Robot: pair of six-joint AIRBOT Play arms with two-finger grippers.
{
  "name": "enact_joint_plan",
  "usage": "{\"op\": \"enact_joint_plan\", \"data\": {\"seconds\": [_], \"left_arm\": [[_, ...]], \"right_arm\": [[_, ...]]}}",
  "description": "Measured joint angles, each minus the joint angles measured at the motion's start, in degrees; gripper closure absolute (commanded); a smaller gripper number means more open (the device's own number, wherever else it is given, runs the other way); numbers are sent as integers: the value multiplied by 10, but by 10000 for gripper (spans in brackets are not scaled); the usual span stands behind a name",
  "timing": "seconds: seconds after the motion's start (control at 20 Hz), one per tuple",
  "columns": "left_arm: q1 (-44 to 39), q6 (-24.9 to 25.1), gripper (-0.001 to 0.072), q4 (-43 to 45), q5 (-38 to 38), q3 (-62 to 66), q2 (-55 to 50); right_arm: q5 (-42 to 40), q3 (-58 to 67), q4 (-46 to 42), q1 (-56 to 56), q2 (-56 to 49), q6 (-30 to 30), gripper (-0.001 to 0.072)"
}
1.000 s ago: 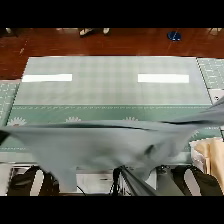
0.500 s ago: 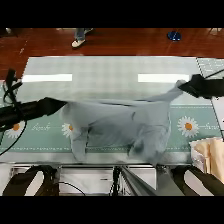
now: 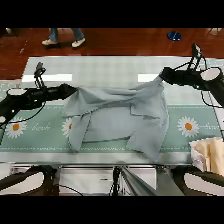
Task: Fold the shirts.
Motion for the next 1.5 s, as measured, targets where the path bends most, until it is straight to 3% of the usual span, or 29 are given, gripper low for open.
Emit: {"op": "enact_joint_plan", "data": {"seconds": [0.05, 0.1, 0.2, 0.25, 0.35, 0.4, 0.6, 0.7, 1.05, 1.5], "left_arm": [[11, 4, 320, -4, -19, 10, -6], [28, 7, 393, -3, -44, 24, -6], [77, -11, 387, 34, -118, 60, 9], [103, -39, 371, 77, -161, 77, 22], [151, -109, 200, 191, -262, 102, 57], [167, -145, 153, 242, -315, 104, 77], [167, -234, 152, 327, -428, 48, 160], [142, -264, 152, 343, -457, -7, 187], [43, -303, 152, 356, -432, -161, 211], [-40, -353, 152, 396, -323, -198, 145]], "right_arm": [[-6, 0, 3, -1, 6, -2, 352], [-7, 1, 7, -5, 17, -2, 352], [3, 1, 7, -21, 57, -5, 352], [16, 1, -6, -33, 83, -7, 352], [58, 1, -54, -61, 134, -8, 350], [84, 1, -89, -76, 155, -8, 297], [217, -4, -249, -136, 200, -2, 258], [246, -16, -292, -160, 209, -1, 257], [267, -63, -303, -187, 217, -11, 257], [280, -72, -303, -190, 217, -15, 258]]}}
